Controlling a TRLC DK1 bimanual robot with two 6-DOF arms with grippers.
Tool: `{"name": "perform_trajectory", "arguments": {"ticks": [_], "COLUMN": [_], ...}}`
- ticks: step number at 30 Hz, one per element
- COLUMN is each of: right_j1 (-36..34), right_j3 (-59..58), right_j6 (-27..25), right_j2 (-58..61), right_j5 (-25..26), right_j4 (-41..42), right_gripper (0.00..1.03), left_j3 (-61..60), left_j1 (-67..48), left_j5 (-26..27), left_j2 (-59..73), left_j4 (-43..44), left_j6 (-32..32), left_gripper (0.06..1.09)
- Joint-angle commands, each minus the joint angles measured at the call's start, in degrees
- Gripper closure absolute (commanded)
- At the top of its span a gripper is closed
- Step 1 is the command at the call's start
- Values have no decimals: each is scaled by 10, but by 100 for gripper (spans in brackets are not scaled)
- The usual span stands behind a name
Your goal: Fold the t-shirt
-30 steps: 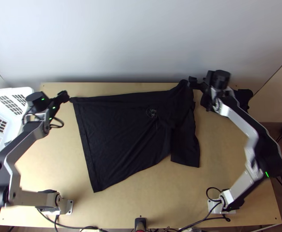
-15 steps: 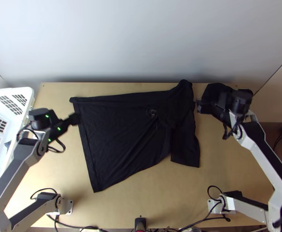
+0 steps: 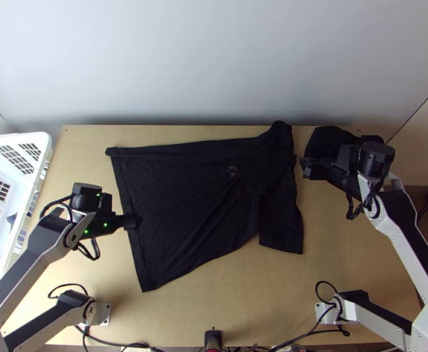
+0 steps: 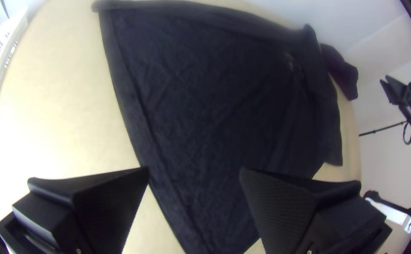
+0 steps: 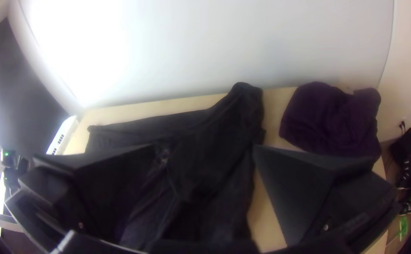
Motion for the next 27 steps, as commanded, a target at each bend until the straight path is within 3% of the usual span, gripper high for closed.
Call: {"name": "perform_trajectory", "arguments": {"ticks": [1, 10, 13, 16, 20, 22, 27], "right_j1": [2, 2, 1, 0, 2, 2, 1], "right_j3": [12, 29, 32, 32, 34, 37, 39], "right_j6": [-5, -4, -4, -4, -5, -7, -5], "right_j2": [-1, 0, 2, 6, 11, 16, 36], "right_j5": [-7, -7, -7, -7, -7, -7, -7], "right_j4": [-20, -19, -19, -19, -19, -17, -2], "right_gripper": [6, 6, 6, 6, 6, 6, 6], "left_j3": [48, 40, 33, 29, 32, 40, 55], "left_j1": [8, -59, -74, -106, -110, -104, -93], "left_j5": [5, 33, 61, 65, 65, 70, 110], "left_j2": [35, 40, 43, 57, 73, 99, 164], "left_j4": [-137, -209, -221, -230, -239, -259, -311], "left_j6": [108, 121, 121, 120, 120, 121, 141], "left_gripper": [15, 15, 22, 23, 21, 12, 12]}}
